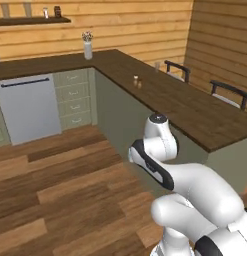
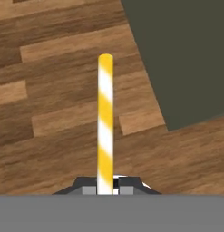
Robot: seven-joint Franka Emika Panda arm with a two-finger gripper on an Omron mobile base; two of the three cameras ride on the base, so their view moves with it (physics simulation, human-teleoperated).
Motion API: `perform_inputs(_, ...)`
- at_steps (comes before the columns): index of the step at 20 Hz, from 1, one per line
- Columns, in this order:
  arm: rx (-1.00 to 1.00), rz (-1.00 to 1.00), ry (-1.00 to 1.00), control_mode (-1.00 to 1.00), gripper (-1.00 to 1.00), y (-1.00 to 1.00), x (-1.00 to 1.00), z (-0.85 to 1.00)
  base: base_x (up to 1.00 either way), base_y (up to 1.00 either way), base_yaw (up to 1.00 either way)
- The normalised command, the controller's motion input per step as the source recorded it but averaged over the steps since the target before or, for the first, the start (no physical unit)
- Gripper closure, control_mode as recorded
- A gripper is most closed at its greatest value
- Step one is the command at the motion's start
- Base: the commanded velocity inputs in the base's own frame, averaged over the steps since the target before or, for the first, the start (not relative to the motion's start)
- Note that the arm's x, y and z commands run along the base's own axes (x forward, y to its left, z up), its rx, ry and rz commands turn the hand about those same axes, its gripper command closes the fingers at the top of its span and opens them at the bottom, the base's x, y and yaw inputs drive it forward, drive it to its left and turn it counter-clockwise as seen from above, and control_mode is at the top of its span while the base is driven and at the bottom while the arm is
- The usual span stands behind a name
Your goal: Take a straw from the drawer in front and place it inside the glass cup on the dining counter.
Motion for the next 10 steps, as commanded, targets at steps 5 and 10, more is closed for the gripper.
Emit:
perform_inputs(5,0.0,0.0,0.0,1.0,1.0,0.0,0.0,0.0,0.03,-0.82,-0.29)
perform_inputs(10,0.0,0.0,0.0,1.0,1.0,0.0,0.0,0.0,0.03,-0.9,-0.28)
